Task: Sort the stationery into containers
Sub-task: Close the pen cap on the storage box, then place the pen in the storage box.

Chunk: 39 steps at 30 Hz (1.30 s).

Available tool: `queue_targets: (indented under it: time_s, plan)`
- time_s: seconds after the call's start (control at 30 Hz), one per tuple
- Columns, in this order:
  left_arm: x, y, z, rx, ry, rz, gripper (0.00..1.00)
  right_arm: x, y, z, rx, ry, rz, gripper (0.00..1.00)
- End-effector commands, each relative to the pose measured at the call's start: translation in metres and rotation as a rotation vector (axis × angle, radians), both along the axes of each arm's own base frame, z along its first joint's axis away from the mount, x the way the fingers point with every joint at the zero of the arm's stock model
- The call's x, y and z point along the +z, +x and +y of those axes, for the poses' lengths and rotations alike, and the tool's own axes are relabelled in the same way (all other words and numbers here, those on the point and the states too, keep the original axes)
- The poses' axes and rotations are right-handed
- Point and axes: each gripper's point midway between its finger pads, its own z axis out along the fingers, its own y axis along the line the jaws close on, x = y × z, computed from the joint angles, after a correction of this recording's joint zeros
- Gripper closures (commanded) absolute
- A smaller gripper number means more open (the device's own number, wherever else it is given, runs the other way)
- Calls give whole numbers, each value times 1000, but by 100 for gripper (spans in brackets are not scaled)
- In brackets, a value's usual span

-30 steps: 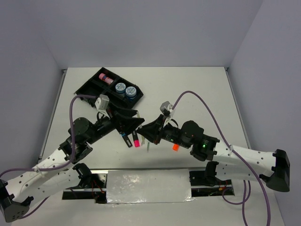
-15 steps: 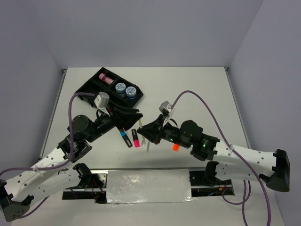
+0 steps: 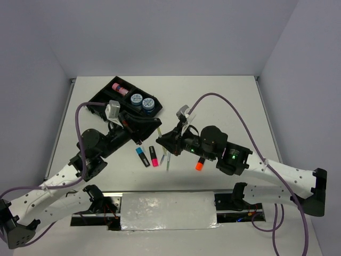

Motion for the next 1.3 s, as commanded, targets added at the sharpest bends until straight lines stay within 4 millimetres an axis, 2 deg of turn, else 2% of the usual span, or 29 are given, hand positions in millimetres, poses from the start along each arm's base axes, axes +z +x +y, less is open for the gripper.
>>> queue_targets:
  time_s: [0.0, 0.1, 0.13, 0.2, 0.23, 0.37, 0.4, 0.43, 0.47, 0.5, 0.53, 0.57, 0.6, 0.63, 0.67, 0.7, 0.73, 0.83, 0.87, 0.93, 0.97, 1.0, 1.07, 1.1, 1.13, 1.17, 1.2, 1.23, 1.27]
  plan:
    - [-49, -16, -20, -135, 86, 112, 100, 137, 11, -12, -30, 272, -223, 100]
    - [-67, -20, -25, -173, 106, 146, 100, 182, 19, -19, -14, 322, -288, 100]
    - [-75, -22, -25, -182, 113, 161, 100, 207, 16, -26, -4, 365, -316, 100]
    - [-82, -28, -27, -203, 120, 169, 100, 220, 22, -27, 0, 374, -334, 100]
    - [-90, -31, -28, -215, 122, 182, 100, 243, 18, -33, -1, 407, -360, 100]
    - [-113, -40, -34, -222, 156, 215, 100, 254, 21, -21, 29, 402, -349, 100]
    - [-112, -37, -31, -200, 156, 214, 100, 252, 18, -19, 47, 399, -347, 100]
    - [-119, -34, -28, -169, 184, 240, 100, 236, 19, -13, 63, 367, -328, 100]
    - [-117, -30, -24, -138, 189, 244, 100, 227, 18, -12, 72, 348, -317, 100]
    - [-99, -21, -17, -72, 168, 221, 100, 214, 18, -9, 83, 329, -298, 100]
    - [-103, -17, -11, -32, 208, 237, 96, 188, 16, -6, 102, 299, -275, 100]
    - [-83, -13, -6, 3, 188, 216, 76, 176, 13, -4, 118, 290, -251, 100]
    - [-79, -7, -1, 45, 198, 206, 66, 149, 11, 1, 137, 256, -213, 100]
    - [-78, -5, 2, 65, 215, 212, 61, 146, 6, -2, 144, 262, -211, 100]
    - [-66, -1, 4, 88, 205, 202, 51, 139, 6, -3, 137, 258, -196, 100]
    - [-65, 2, 4, 102, 217, 201, 47, 127, 7, -2, 133, 242, -177, 100]
    - [-66, 3, 4, 107, 230, 210, 44, 125, 5, -5, 128, 242, -174, 100]
    - [-62, 6, 0, 107, 221, 214, 58, 118, 6, -4, 129, 229, -153, 100]
    - [-61, 7, 0, 111, 208, 213, 69, 117, 6, -3, 132, 227, -147, 100]
    - [-59, 8, 1, 116, 187, 208, 80, 112, 5, 1, 148, 213, -138, 100]
    - [-58, 8, 3, 128, 179, 205, 91, 107, 5, 3, 152, 204, -128, 100]
    - [-57, 10, 4, 137, 177, 202, 97, 104, 4, 4, 157, 203, -123, 100]
    - [-55, 15, 10, 180, 173, 203, 100, 95, 3, 6, 171, 197, -110, 100]
    - [-58, 18, 13, 206, 180, 219, 100, 94, 2, 6, 173, 203, -111, 95]
    - [-55, 27, 22, 279, 172, 233, 100, 91, 6, 4, 154, 199, -105, 67]
    - [-58, 34, 28, 330, 177, 258, 100, 88, 9, 2, 128, 196, -93, 46]
    - [-74, 38, 37, 392, 225, 326, 100, 77, 15, -1, 93, 167, -67, 26]
    - [-78, 46, 50, 470, 237, 366, 100, 70, 20, -5, 59, 149, -51, 1]
    - [-76, 61, 67, 596, 238, 396, 100, 57, 39, -15, -37, 131, -14, 0]
